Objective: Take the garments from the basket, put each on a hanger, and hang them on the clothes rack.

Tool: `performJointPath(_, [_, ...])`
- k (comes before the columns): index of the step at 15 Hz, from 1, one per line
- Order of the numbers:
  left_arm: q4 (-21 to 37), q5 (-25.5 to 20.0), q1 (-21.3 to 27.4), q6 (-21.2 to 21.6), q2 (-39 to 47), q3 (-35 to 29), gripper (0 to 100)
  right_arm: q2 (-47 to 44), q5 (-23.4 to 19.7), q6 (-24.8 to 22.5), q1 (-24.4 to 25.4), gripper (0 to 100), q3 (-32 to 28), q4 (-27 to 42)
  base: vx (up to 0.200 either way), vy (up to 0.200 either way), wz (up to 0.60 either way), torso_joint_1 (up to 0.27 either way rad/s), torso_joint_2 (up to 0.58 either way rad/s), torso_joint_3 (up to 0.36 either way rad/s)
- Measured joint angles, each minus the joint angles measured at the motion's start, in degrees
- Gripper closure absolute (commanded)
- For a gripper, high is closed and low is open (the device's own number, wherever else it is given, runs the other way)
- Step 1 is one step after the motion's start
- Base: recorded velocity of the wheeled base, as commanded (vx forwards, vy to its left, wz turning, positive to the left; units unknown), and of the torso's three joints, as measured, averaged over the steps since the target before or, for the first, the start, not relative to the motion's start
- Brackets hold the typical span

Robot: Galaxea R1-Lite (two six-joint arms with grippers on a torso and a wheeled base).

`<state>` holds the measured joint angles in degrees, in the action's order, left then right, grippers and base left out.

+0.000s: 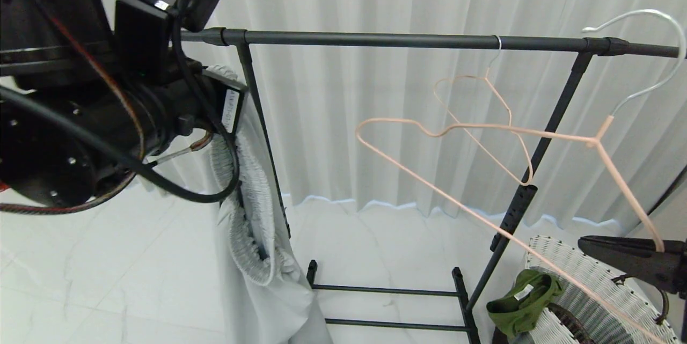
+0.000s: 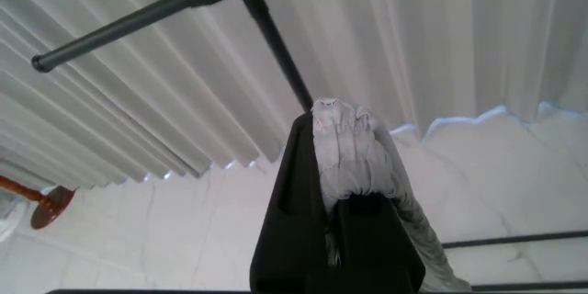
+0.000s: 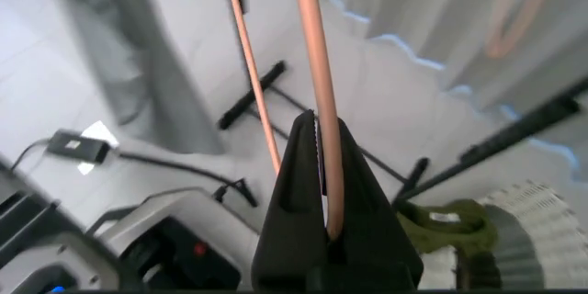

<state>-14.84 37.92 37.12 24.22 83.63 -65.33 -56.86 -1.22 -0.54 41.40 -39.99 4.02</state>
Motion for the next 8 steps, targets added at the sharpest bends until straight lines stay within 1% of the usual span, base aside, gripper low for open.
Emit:
performJointPath(2, [0.1,0.2,0.0,0.2,3.5,-4.0,100,-1.6,0.1,0.2,3.3,100,-0.1,-0.3,0.000,0.000,0.00,0.000,0.00,0.000])
performJointPath(4, [0.3,0.2,0.8,0.3,6.5,-7.3,100,-2.8,0.1,0.4,5.2,100,-0.3,-0.4,0.000,0.000,0.00,0.000,0.00,0.000])
performJointPath(6, [0.3,0.0,1.3,-0.2,9.2,-8.9,100,-3.4,0.0,0.6,5.8,100,-0.3,-0.4,0.000,0.000,0.00,0.000,0.00,0.000])
performJointPath(8, [0.3,-0.2,1.8,-2.5,11.1,-9.8,100,-4.0,0.0,0.9,6.0,100,-0.4,-0.4,0.000,0.000,0.00,0.000,0.00,0.000])
